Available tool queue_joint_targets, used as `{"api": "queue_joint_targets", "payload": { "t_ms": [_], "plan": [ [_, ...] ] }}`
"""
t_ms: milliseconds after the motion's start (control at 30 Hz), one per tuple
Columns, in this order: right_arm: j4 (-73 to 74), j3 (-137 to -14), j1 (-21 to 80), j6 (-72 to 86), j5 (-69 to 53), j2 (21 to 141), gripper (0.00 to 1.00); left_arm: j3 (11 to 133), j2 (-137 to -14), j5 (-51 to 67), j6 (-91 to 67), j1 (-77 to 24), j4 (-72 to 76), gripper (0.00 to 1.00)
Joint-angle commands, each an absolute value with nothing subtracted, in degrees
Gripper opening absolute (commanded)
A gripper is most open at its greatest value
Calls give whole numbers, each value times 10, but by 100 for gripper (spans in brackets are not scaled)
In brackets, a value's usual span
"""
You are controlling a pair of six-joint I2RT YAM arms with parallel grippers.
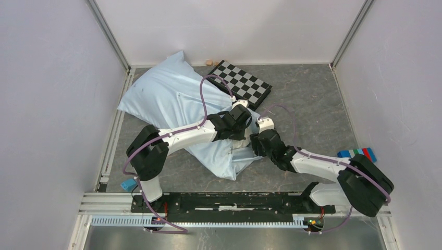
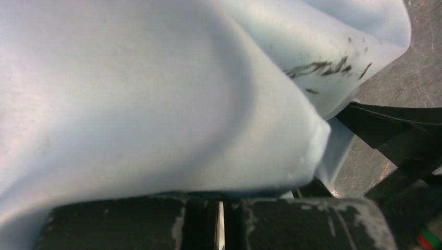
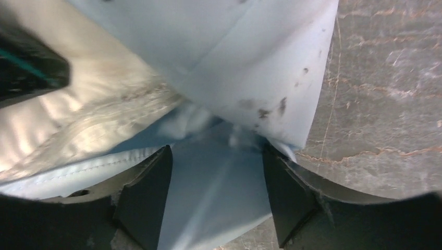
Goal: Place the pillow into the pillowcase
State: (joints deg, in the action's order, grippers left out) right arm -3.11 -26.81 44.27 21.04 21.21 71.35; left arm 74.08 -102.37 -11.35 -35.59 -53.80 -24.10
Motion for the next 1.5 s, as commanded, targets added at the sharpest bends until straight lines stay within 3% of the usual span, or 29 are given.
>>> {"api": "queue_joint_targets", "payload": {
  "t_ms": [0, 133, 167, 533, 800, 933, 1000, 1167, 1267, 1467],
  "plan": [
    [-90, -248, 422, 219, 207, 755, 62, 727, -1026, -90, -382, -540, -253, 4],
    [-74, -270, 414, 210, 204, 757, 10, 720, -1027, -90, -384, -540, -250, 3],
    [-63, -279, 414, 208, 206, 749, 1, 718, -1028, -91, -384, -540, -250, 3],
    [16, -374, 414, 193, 145, 553, 0, 705, -1035, -87, -388, -539, -238, 2],
    [-64, -391, 411, 213, 72, 589, 0, 704, -1028, -73, -399, -540, -230, 3],
    [-62, -373, 393, 216, 62, 610, 0, 715, -995, -79, -403, -539, -250, 10],
    [-62, -357, 387, 214, 61, 606, 7, 722, -976, -87, -402, -539, -264, 15],
    [-53, -343, 381, 212, 69, 582, 49, 749, -945, -110, -398, -539, -299, 30],
    [-33, -348, 381, 204, 81, 557, 62, 759, -921, -120, -396, -540, -308, 35],
    [46, -359, 380, 164, 162, 517, 76, 790, -896, -133, -388, -540, -342, 47]
  ]
}}
